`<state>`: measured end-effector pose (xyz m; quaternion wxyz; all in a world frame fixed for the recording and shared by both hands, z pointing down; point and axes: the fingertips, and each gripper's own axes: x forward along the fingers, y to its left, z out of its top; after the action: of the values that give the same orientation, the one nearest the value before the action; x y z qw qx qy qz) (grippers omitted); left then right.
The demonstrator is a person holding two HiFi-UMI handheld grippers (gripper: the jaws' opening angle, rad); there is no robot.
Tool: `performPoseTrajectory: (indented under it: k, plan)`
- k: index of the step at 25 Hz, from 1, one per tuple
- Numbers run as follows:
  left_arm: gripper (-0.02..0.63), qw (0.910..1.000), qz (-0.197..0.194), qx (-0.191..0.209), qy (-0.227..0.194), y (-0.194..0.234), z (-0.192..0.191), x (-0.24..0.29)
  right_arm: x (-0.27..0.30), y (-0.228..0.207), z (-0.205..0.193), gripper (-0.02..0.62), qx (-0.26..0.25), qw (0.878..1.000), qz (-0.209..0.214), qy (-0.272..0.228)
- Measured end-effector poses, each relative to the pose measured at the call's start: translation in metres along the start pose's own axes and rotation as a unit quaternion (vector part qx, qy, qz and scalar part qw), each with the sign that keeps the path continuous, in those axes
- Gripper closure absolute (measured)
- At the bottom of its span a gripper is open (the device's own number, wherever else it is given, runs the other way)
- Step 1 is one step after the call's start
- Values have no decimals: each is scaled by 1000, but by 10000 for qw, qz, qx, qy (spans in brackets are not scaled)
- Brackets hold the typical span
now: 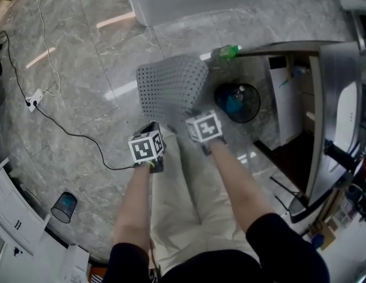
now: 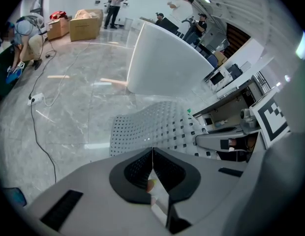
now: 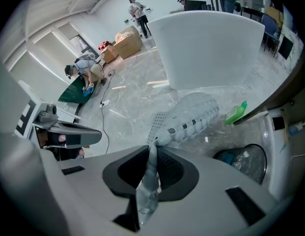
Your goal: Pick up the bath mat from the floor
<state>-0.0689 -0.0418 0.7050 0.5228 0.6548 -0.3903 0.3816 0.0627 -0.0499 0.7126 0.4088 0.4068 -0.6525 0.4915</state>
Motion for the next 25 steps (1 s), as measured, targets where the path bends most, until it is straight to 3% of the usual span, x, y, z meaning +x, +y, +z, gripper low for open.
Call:
performPoseTrajectory:
  k: [8,21,25]
  plan:
    - [604,9999,-16,-57,-87,-20,1,-40,-48,14,1,544,96,9999,35,-9]
    - [604,9988,-44,-66,-483,-56,17,-115,-125,42,17,546,474,9968,444,-472]
    - [604,9980,-92,-73,-616,-74,17,-138,-152,40,7,546,304,9977,411,-449]
